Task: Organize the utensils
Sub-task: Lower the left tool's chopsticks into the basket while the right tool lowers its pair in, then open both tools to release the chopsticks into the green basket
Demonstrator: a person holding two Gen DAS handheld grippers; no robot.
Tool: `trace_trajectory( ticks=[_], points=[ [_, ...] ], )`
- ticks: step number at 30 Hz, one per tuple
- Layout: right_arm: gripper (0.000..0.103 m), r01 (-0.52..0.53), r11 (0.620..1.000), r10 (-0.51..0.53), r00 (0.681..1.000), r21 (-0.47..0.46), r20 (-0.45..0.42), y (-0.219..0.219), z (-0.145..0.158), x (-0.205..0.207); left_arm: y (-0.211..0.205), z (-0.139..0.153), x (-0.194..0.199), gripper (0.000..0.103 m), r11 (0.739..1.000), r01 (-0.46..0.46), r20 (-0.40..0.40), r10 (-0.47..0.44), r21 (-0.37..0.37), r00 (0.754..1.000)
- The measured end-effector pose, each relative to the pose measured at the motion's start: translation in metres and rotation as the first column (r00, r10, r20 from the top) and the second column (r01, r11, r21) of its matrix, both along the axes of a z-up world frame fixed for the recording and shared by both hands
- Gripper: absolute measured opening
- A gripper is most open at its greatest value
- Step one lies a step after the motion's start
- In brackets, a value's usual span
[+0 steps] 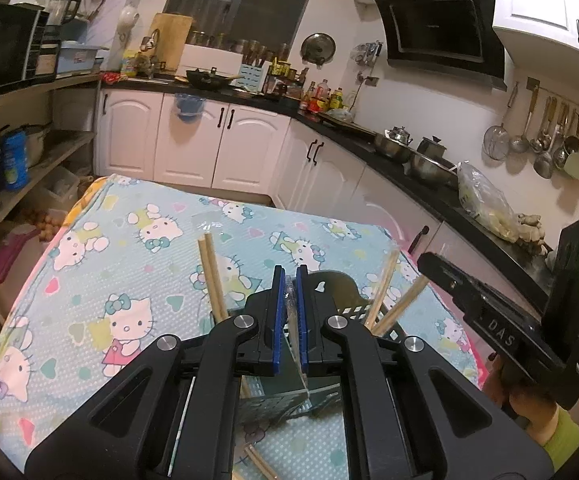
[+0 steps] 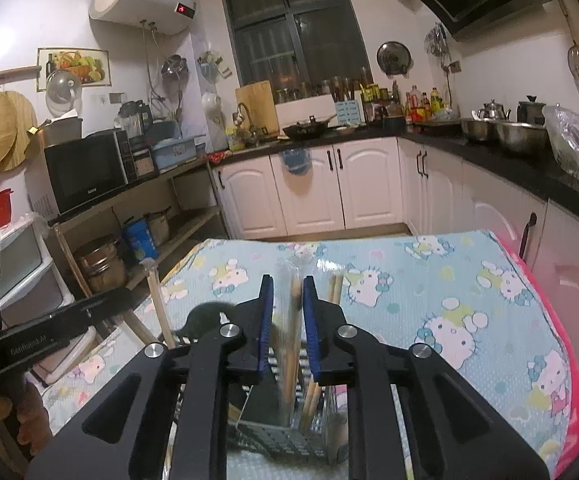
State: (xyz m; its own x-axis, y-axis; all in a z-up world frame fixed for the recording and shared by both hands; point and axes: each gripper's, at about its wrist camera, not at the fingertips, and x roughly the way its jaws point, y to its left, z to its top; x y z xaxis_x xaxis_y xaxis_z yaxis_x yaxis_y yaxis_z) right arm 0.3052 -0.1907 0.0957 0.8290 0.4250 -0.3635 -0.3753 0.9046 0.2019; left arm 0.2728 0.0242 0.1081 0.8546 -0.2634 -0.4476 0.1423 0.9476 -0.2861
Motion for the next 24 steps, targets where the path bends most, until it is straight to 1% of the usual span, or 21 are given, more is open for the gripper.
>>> trace_trajectory(
  ticks=[4,6,8,11,13,17,18,19,24],
  points=[
    [0.025,0.002,1.000,-0.002,1.000,-0.017,-0.012,0.000,-0.003,-0.004,0.002,-0.001,-0.002,0.002,1.000,-0.005,-0.006,0.005,-0.003,1.000],
    [0.027,0.006,1.000,-0.007,1.000,-0.018,-0.015,-0.001,-0.005,-0.007,0.002,-0.001,-0.003,0.002,1.000,-0.007,-0.008,0.007,-0.006,1.000],
    [0.032,0.011,1.000,-0.011,1.000,-0.018,-0.020,-0.003,-0.006,-0.009,0.002,-0.001,-0.005,0.002,1.000,-0.009,-0.007,0.009,-0.003,1.000],
    [0.033,0.016,1.000,-0.016,1.000,-0.020,-0.025,-0.006,-0.006,-0.011,0.002,-0.001,-0.007,0.004,1.000,-0.013,-0.007,0.013,-0.005,1.000],
    [0.034,0.022,0.999,-0.022,0.999,-0.027,-0.024,-0.008,-0.006,-0.014,0.004,-0.001,-0.008,0.012,1.000,-0.020,-0.010,0.020,-0.007,1.000],
    [0.036,0.030,0.999,-0.031,0.999,-0.032,-0.020,-0.014,-0.005,-0.019,0.008,-0.001,-0.013,0.020,0.999,-0.035,-0.014,0.035,-0.014,0.999],
    [0.037,0.032,0.999,-0.032,0.999,-0.033,-0.021,-0.015,-0.005,-0.020,0.009,0.000,-0.014,0.025,0.999,-0.036,-0.013,0.035,-0.016,0.999],
    [0.037,0.032,0.999,-0.033,0.999,-0.033,-0.024,-0.016,-0.005,-0.022,0.010,0.000,-0.016,0.032,0.999,-0.038,-0.011,0.038,-0.017,0.999],
    [0.041,0.031,0.999,-0.032,0.999,-0.036,-0.028,-0.021,-0.005,-0.029,0.013,0.002,-0.025,0.044,0.998,-0.053,-0.006,0.053,-0.025,0.999]
  ],
)
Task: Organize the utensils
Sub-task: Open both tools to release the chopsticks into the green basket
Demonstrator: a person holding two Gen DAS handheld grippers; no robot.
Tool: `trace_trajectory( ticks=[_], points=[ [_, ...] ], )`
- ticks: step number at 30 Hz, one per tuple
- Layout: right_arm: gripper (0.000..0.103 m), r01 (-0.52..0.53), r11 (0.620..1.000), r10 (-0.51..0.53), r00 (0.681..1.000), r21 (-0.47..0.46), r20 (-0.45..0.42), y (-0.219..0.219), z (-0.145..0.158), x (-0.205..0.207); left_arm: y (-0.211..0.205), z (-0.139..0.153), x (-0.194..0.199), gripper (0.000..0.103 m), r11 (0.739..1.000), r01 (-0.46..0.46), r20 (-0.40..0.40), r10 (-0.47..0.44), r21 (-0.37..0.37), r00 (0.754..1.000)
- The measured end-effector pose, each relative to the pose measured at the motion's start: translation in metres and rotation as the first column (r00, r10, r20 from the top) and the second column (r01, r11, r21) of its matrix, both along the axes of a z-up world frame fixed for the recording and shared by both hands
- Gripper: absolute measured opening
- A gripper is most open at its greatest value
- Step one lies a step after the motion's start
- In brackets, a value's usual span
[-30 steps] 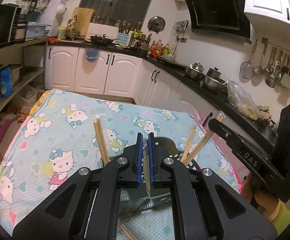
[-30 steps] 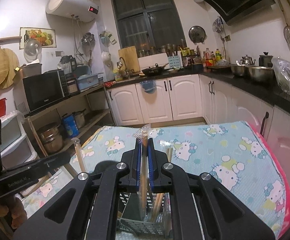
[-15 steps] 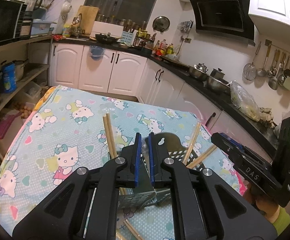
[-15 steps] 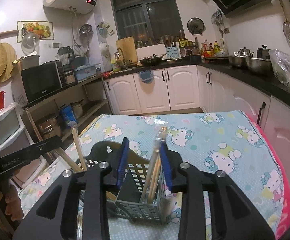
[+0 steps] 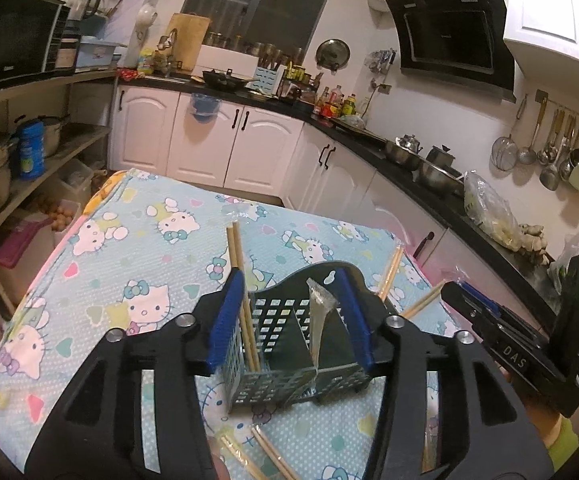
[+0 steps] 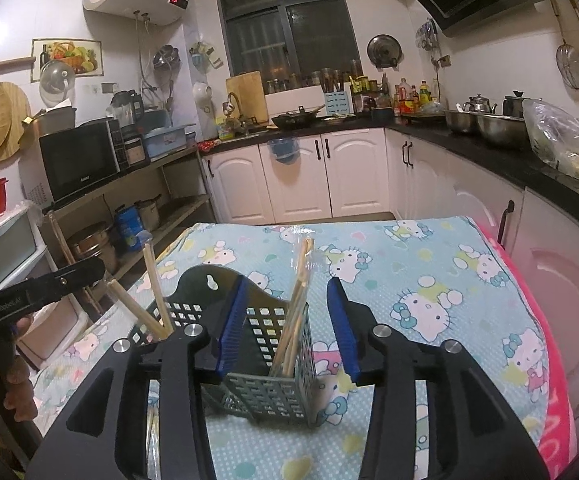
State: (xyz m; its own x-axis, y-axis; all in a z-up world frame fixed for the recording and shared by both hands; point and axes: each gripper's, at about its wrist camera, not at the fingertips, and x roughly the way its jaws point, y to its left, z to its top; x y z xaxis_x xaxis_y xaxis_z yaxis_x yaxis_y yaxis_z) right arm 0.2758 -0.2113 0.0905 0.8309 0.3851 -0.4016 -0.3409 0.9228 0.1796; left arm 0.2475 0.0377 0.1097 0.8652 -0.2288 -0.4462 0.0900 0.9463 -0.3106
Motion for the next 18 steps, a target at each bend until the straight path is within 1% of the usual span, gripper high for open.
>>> trace_trajectory(
  ticks=[2,4,6,10,12,14,15,18],
  points=[
    [0.042,-0.002,1.000,0.002,1.000,0.001,0.000,0.000,0.000,-0.001,0.001,0.000,-0.003,0.045,1.000,-0.004,0.001,0.004,0.000,1.000],
    [0.043,-0.005,1.000,0.005,1.000,0.000,0.002,-0.001,0.000,-0.005,0.002,0.001,-0.007,0.051,1.000,-0.007,0.005,0.007,-0.003,1.000],
    [0.044,-0.010,1.000,0.010,1.000,-0.003,0.003,-0.001,0.000,-0.011,0.002,0.000,-0.011,0.053,1.000,-0.011,0.010,0.011,-0.007,1.000],
    [0.050,-0.017,1.000,0.017,1.000,-0.006,0.005,-0.002,0.001,-0.021,0.005,-0.001,-0.021,0.061,1.000,-0.022,0.014,0.022,-0.017,1.000],
    [0.053,-0.021,1.000,0.021,1.000,0.004,0.008,-0.003,0.002,-0.028,0.005,-0.001,-0.028,0.061,0.999,-0.037,0.030,0.037,-0.001,0.999],
    [0.057,-0.021,1.000,0.021,1.000,0.004,0.015,-0.004,0.003,-0.034,0.005,0.001,-0.036,0.065,0.999,-0.049,0.046,0.049,0.004,0.998],
    [0.058,-0.021,1.000,0.021,1.000,0.003,0.016,-0.005,0.004,-0.037,0.005,0.001,-0.039,0.068,0.999,-0.051,0.051,0.051,0.001,0.997],
    [0.059,-0.024,1.000,0.024,1.000,0.003,0.014,-0.006,0.005,-0.044,0.007,0.001,-0.049,0.072,0.998,-0.058,0.059,0.058,-0.001,0.997]
  ],
)
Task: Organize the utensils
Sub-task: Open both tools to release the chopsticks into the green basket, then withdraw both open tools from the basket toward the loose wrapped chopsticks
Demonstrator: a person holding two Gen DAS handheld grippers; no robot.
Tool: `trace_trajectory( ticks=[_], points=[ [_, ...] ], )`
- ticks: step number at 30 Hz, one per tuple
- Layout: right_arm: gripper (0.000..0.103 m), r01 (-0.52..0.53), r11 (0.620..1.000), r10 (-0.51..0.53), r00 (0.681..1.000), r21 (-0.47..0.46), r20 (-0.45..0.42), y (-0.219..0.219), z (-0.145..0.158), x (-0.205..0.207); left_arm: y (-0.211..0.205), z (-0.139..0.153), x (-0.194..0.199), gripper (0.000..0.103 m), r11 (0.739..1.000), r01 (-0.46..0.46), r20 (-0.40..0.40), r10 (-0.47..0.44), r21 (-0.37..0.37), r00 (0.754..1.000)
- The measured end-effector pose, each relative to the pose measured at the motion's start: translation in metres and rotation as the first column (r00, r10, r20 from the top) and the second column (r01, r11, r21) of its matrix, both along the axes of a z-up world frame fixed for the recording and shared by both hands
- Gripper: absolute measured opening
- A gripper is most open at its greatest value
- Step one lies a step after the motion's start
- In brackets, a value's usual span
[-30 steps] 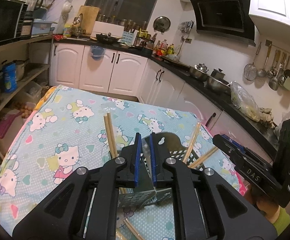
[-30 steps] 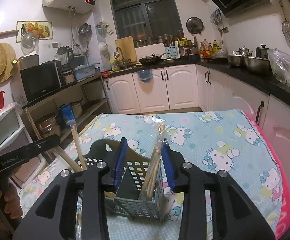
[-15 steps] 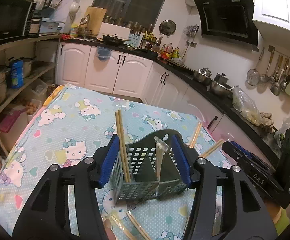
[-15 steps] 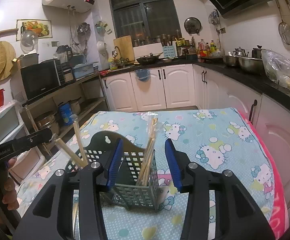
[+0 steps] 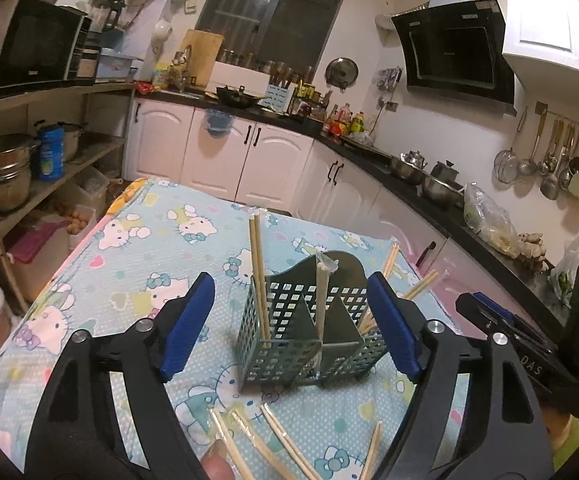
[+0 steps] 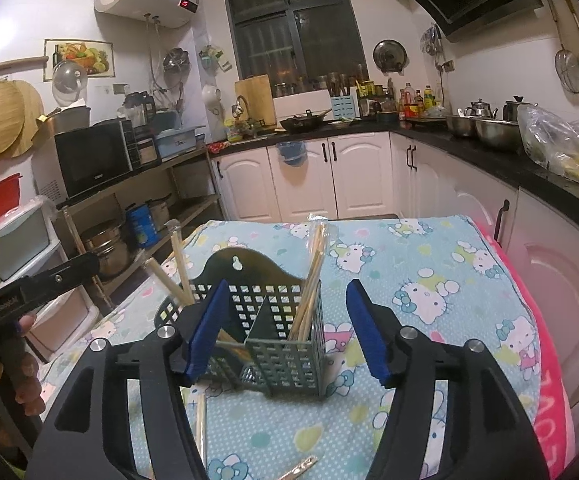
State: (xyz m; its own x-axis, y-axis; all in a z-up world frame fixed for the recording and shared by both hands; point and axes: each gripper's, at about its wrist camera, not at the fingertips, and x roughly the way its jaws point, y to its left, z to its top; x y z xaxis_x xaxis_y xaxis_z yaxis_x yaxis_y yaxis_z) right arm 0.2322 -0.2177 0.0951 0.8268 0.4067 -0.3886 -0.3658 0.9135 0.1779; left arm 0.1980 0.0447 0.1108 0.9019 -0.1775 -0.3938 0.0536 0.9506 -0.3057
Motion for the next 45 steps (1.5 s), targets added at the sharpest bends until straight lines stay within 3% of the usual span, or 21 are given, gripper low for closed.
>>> trace_trajectory(
  ticks=[4,22,45],
  points=[
    [0.060,-0.008,1.000,0.008,1.000,0.003,-0.003,-0.003,-0.002,-0.011,0.002,-0.003,-0.009,0.076,1.000,-0.006,-0.006,0.006,0.000,1.000],
    [0.060,-0.058,0.998,0.056,0.997,-0.040,-0.048,-0.001,-0.017,-0.056,0.009,-0.023,-0.048,0.076,0.998,-0.043,-0.047,0.041,-0.035,0.998],
    [0.060,-0.085,0.993,0.070,0.981,-0.078,-0.179,0.003,-0.068,-0.077,0.007,-0.065,-0.064,0.076,0.999,-0.036,-0.158,0.032,-0.020,0.987]
  ],
)
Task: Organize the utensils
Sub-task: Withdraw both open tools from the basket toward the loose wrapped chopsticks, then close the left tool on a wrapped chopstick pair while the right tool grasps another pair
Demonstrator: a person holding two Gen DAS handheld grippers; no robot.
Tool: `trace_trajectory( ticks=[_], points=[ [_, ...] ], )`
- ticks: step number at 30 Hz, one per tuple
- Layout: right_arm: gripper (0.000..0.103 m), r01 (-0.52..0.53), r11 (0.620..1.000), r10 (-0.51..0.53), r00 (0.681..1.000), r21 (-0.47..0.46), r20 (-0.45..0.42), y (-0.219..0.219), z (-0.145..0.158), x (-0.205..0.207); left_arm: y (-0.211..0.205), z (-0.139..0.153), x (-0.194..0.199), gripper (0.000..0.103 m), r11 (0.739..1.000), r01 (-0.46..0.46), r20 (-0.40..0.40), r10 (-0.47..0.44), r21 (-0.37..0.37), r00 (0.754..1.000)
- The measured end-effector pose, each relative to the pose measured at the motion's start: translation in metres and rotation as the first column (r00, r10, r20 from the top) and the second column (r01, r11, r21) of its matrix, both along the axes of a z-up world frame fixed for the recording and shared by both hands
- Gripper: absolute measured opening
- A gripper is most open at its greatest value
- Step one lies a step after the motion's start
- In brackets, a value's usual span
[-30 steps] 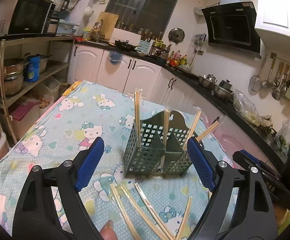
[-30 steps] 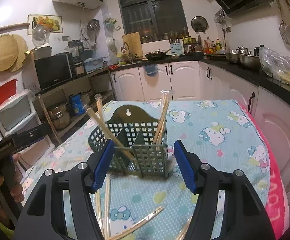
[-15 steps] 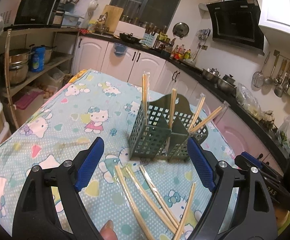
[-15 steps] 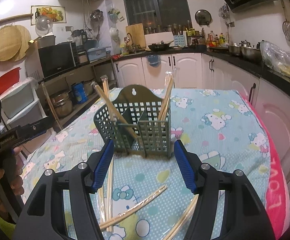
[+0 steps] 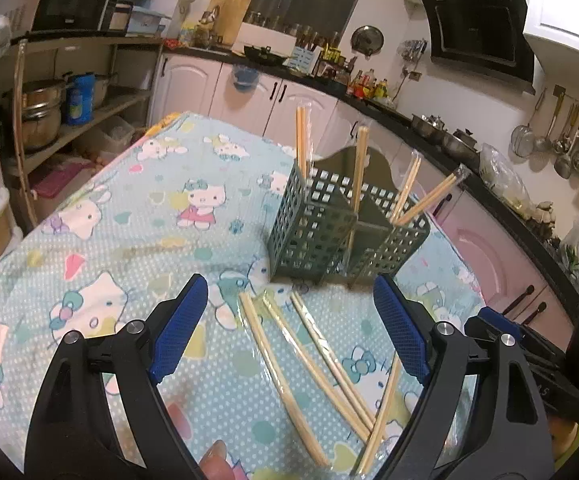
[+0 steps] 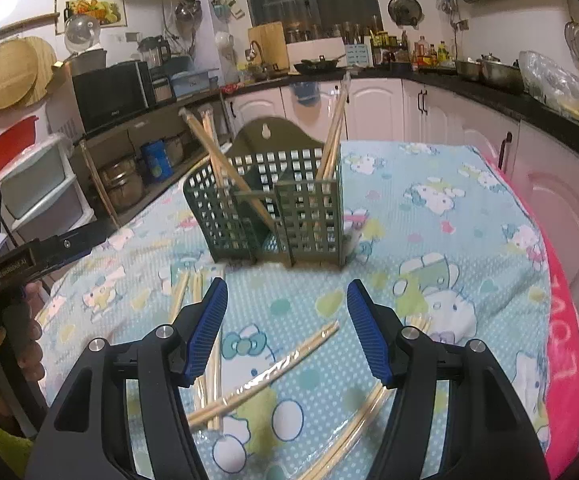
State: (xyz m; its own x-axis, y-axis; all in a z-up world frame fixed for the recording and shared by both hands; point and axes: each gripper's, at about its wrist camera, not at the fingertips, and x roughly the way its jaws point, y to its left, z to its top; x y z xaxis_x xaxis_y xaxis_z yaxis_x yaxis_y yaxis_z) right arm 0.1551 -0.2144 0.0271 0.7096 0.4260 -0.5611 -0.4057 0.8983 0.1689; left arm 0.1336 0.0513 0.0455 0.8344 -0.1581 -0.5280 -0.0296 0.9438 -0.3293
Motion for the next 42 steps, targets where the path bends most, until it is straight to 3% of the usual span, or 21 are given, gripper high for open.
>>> trace_trajectory(
  ticks=[7,9,14,27,29,32,34,36,42],
  points=[
    [0.060,0.001,1.000,-0.001,0.999,-0.004,-0.045,0.003,-0.015,-0.002,-0.001,-0.015,-0.003,0.077,1.000,0.010,-0.038,-0.009,0.013,0.999],
    [0.060,0.001,1.000,-0.002,0.999,-0.005,-0.054,0.004,-0.018,-0.003,-0.002,-0.018,-0.004,0.088,1.000,0.021,-0.049,-0.020,0.017,0.999],
    [0.061,0.002,1.000,-0.003,0.997,-0.012,-0.083,0.007,-0.026,-0.001,-0.006,-0.027,-0.004,0.092,0.999,0.027,-0.084,-0.024,0.043,0.996],
    [0.062,0.020,0.999,-0.026,0.984,-0.039,-0.175,0.007,-0.046,0.008,0.003,-0.064,0.010,0.091,0.998,0.046,-0.231,-0.032,0.053,0.972],
    [0.061,0.017,0.999,-0.025,0.981,-0.043,-0.191,0.008,-0.050,0.010,0.003,-0.068,0.014,0.085,0.998,0.057,-0.248,-0.046,0.038,0.968],
    [0.061,0.012,0.999,-0.021,0.974,-0.040,-0.227,0.010,-0.054,0.016,0.002,-0.071,0.021,0.059,0.997,0.083,-0.269,-0.077,0.011,0.960],
    [0.061,0.016,0.999,-0.025,0.967,-0.037,-0.254,0.011,-0.057,0.020,0.002,-0.075,0.028,0.038,0.993,0.105,-0.289,-0.114,-0.045,0.951],
    [0.057,0.021,0.999,-0.030,0.960,-0.033,-0.280,0.012,-0.060,0.026,0.001,-0.077,0.034,0.028,0.991,0.113,-0.306,-0.128,-0.065,0.944],
    [0.046,0.042,0.999,-0.050,0.932,-0.030,-0.359,0.013,-0.073,0.046,-0.001,-0.081,0.052,0.024,0.992,0.121,-0.333,-0.130,-0.046,0.934]
  ],
)
